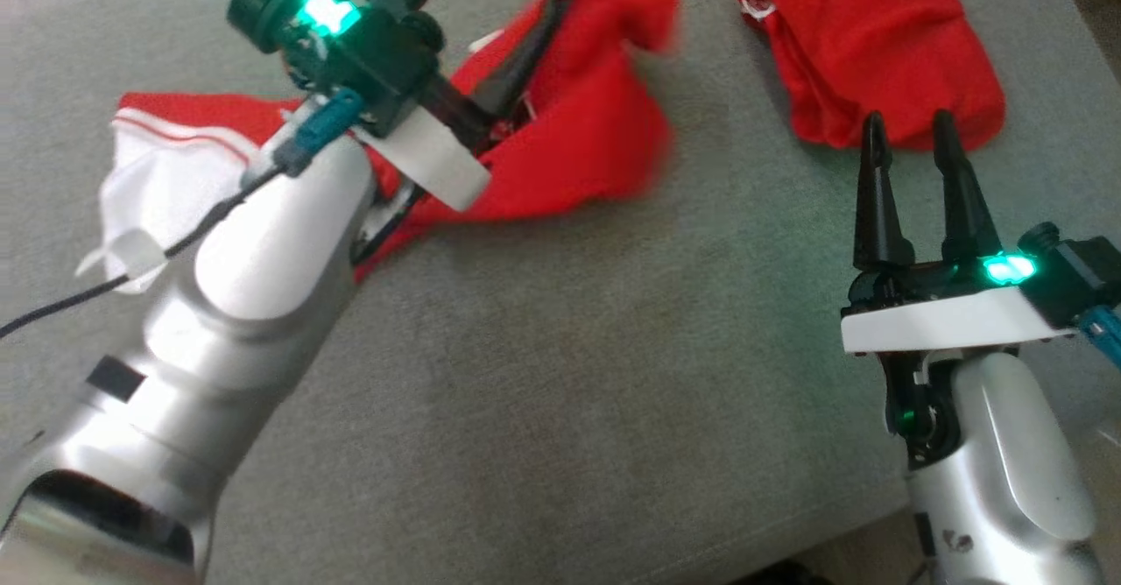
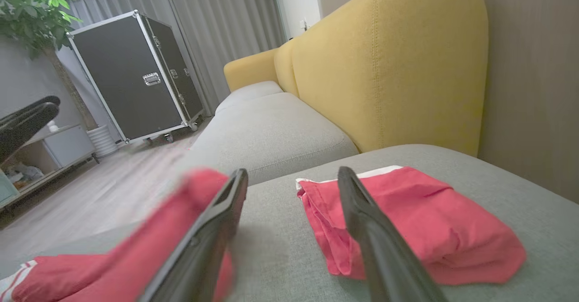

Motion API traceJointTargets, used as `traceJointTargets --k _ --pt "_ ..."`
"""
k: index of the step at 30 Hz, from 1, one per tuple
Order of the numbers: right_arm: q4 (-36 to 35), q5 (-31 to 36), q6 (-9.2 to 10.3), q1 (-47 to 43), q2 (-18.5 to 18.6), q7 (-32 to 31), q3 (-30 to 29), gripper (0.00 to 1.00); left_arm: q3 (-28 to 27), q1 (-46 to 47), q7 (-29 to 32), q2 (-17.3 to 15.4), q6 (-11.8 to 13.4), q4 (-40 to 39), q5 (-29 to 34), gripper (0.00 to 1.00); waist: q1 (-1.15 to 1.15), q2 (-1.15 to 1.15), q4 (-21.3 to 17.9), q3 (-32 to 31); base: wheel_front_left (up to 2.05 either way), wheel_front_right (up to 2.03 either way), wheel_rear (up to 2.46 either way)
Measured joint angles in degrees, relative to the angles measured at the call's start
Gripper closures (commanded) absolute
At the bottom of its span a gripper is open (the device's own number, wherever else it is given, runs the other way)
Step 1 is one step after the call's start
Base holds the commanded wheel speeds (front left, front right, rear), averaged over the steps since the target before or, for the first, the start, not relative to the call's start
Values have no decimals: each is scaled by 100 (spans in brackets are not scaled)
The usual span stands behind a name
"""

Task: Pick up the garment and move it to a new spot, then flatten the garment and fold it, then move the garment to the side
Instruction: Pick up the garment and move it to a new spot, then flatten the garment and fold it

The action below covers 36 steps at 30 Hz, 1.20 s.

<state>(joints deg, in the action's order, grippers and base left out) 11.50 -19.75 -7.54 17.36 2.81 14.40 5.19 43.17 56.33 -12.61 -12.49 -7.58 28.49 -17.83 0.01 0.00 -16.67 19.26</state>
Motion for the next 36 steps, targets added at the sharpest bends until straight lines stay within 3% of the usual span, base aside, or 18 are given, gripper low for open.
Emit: traceJointTargets --k 6,11,16,20,27,34,36 --pt "34 125 0 -28 -1 8 -142 0 -218 -44 -111 -370 40 319 -365 0 0 0 389 -177 0 0 0" --pt "78 339 0 -107 -1 9 -208 0 -765 -493 -186 -650 313 169 -656 0 -1 0 780 -443 0 0 0" --pt "163 570 0 -403 -1 23 -276 0 -1254 -1618 -194 -742 601 -498 -834 0 -1 0 1242 -744 0 0 0" --pt "230 738 0 -588 -1 23 -377 0 -1641 -2710 -202 -706 811 -1032 -855 0 -2 0 1616 -990 0 0 0" --pt "260 775 0 -804 -3 23 -446 0 -2265 -4431 -202 -174 1059 -1608 -864 0 -2 0 2044 -1343 0 0 0" --pt "269 792 0 -850 -3 23 -399 0 -2493 -4663 -202 -8 846 -1663 -455 0 -1 0 2088 -1349 0 0 0" --pt "271 810 0 -848 -3 23 -393 0 -2486 -4478 -202 1 666 -1600 -243 0 -1 0 2026 -1275 0 0 0"
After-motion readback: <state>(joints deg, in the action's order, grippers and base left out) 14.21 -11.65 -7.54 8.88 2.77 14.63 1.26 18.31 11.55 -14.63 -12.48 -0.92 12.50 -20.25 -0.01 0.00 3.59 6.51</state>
